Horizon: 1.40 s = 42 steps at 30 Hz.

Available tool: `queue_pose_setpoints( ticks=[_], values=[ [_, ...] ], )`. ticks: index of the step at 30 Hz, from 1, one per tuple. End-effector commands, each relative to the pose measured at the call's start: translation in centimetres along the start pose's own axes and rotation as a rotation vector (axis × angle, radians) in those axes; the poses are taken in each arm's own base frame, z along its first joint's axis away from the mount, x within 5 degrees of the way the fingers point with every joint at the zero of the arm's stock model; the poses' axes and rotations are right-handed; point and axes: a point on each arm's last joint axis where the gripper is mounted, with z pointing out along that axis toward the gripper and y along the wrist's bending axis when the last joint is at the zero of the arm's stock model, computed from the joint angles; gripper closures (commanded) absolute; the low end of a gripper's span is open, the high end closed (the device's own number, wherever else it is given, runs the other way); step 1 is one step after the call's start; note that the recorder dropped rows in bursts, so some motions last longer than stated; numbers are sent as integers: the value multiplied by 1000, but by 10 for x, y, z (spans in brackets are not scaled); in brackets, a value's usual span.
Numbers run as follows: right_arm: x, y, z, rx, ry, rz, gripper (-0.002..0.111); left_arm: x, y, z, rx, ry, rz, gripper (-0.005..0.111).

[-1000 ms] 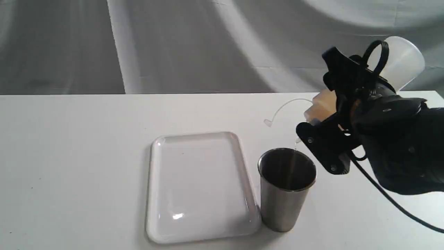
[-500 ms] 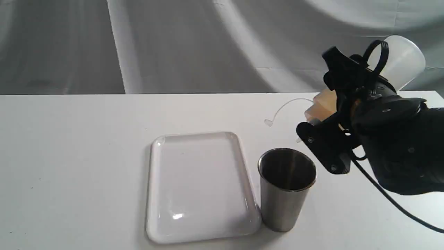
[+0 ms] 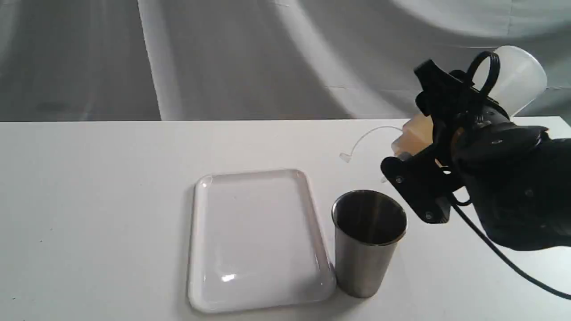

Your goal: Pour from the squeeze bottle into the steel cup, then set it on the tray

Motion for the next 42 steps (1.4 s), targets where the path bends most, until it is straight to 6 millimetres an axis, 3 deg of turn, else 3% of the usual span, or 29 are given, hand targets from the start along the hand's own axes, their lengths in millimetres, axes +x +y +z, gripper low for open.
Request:
queue_pose_setpoints(
  ticks=[1,19,27,32,38,42],
  values=[
    [4,-3,-2,27,29,40,108,0,0,0,-1,-10,4,98],
    [-6,10,-2,-139,-50,520,108,0,0,0,-1,-10,4,98],
    [-11,15,-4,-208,-80,612,108,0,0,0,-1,-10,4,98],
    [-12,15,-4,-209,-84,644,108,0,0,0,-1,-10,4,98],
    [-12,8,-10,-200,-166,819,108,0,0,0,-1,-10,4,98],
    [-2,0,-19,-172,-192,974,108,0,0,0,-1,-10,4,98]
  ],
)
